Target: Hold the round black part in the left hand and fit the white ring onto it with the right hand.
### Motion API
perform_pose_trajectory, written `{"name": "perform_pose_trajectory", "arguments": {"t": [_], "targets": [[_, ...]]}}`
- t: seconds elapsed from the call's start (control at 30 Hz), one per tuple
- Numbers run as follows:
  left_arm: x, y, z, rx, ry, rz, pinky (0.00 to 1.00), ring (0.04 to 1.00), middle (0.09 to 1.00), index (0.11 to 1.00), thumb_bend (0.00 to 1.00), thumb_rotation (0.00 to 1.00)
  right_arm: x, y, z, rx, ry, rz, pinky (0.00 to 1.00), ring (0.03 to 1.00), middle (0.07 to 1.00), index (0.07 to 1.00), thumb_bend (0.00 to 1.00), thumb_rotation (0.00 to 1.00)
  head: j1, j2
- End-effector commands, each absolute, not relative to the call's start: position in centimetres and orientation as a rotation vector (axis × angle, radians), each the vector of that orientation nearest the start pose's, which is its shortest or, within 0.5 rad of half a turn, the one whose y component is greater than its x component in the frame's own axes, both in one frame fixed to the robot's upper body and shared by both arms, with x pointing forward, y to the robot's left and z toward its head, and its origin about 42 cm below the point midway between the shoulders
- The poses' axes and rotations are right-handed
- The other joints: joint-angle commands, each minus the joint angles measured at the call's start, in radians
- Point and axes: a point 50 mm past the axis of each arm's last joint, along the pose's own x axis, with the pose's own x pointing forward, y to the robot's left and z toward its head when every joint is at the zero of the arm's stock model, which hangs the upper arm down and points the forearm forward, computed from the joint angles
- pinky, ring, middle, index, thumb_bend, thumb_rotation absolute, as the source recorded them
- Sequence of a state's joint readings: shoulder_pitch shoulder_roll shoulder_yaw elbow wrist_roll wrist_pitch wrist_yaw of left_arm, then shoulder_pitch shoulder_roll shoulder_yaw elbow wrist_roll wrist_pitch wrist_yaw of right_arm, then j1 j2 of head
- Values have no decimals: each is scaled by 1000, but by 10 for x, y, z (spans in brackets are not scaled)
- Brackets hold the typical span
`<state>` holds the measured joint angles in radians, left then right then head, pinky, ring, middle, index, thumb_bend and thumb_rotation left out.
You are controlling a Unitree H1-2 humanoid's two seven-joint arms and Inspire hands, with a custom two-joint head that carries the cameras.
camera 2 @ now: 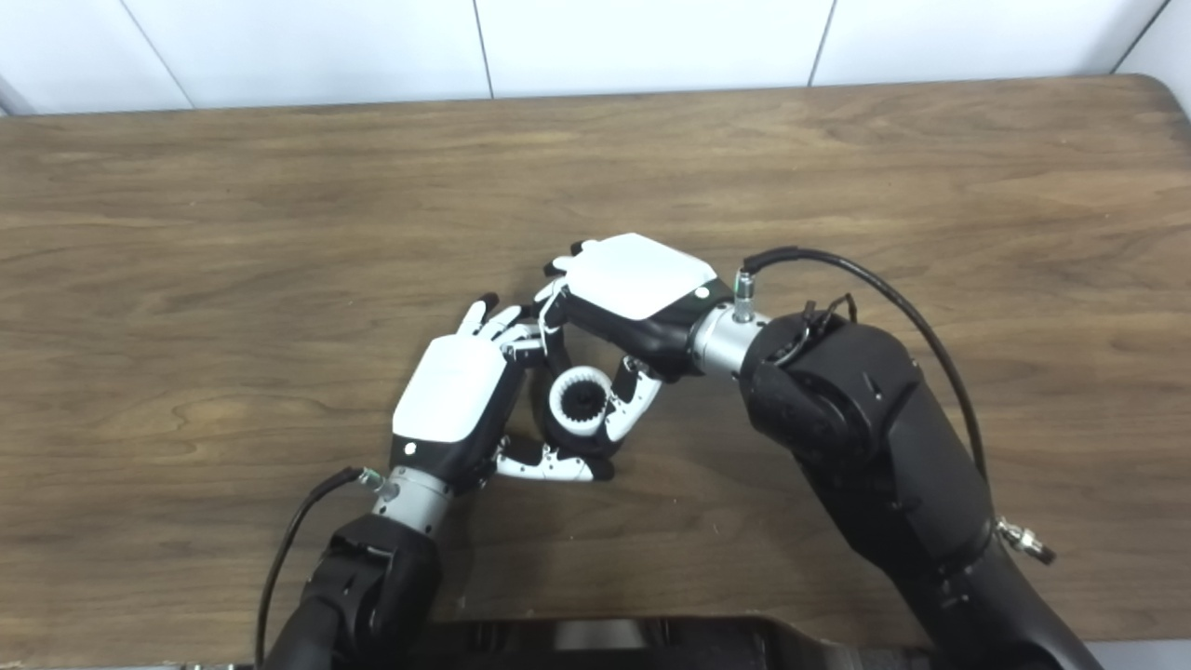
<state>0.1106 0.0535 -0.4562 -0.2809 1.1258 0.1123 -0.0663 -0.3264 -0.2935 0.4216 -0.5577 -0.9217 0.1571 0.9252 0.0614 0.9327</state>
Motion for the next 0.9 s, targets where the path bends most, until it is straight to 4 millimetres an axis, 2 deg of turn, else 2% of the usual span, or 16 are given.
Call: {"name": "perform_pose_trajectory", "arguments": {"t": [0.0, 0.87], "targets": [[227, 110, 148, 1086, -296, -262, 1000, 898, 769, 483, 524, 52, 287, -141, 267, -1390, -372, 793, 1000, 955, 836, 484, 525, 135, 0, 1], [228, 110, 146, 1082, -294, -263, 1000, 902, 771, 483, 524, 52, 291, -145, 269, -1396, -369, 776, 1000, 957, 849, 491, 525, 150, -10, -2]]}}
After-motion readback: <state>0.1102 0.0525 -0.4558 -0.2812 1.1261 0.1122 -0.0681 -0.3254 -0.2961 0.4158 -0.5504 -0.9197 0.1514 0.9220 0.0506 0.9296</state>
